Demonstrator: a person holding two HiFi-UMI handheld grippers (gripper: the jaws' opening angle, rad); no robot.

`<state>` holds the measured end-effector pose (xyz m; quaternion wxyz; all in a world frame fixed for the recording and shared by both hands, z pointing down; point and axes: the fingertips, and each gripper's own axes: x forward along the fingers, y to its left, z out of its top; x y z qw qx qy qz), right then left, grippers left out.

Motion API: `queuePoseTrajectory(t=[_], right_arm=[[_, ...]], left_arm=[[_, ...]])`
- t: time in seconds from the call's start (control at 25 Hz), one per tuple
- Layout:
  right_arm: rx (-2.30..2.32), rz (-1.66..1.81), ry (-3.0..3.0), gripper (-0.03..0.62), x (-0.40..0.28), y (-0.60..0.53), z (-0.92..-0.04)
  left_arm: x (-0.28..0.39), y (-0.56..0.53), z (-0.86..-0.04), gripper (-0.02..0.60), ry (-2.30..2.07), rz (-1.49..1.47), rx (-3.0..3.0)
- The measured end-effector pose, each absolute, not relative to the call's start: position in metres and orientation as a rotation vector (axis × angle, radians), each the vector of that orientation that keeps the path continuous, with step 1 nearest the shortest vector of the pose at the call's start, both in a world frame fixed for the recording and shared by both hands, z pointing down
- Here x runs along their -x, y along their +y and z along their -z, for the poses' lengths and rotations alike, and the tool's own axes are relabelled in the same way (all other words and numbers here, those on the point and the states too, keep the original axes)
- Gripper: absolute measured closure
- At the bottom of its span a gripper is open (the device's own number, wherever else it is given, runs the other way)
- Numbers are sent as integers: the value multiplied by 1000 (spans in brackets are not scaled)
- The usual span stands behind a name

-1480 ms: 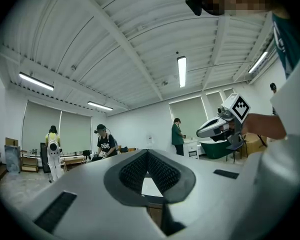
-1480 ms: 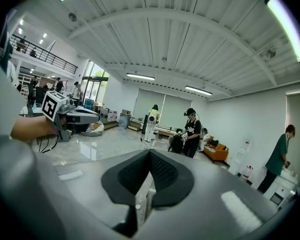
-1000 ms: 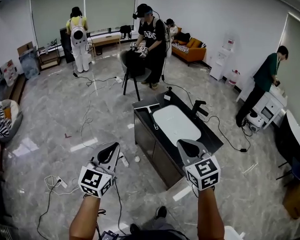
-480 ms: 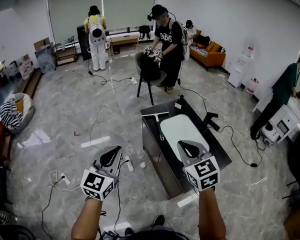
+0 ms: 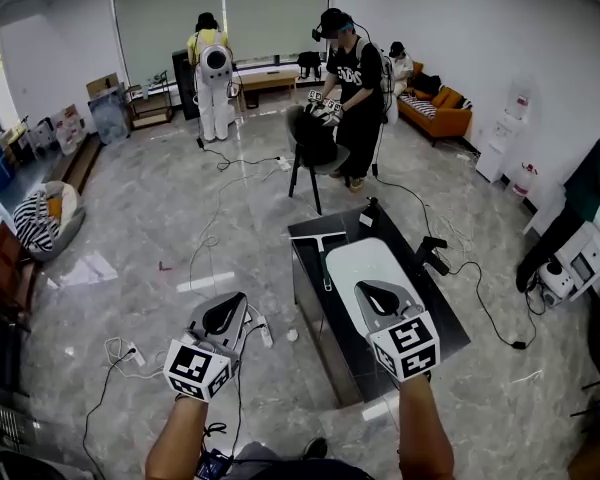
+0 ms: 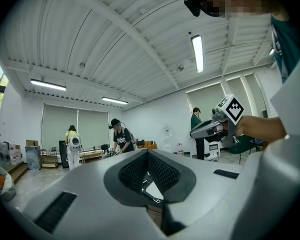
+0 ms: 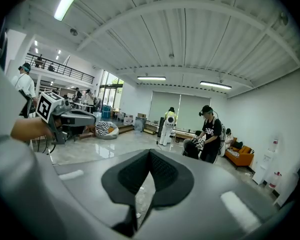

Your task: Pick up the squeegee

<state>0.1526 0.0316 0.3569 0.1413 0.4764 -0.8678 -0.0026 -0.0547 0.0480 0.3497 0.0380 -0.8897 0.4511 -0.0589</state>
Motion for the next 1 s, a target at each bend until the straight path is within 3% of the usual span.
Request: queuePoseTrajectory(t=[1.0], right_arm=[[-1663,-85,-2280,585,-123,-105,-368]], left_arm=[[72,-157,-357,577,1007,128,2922]])
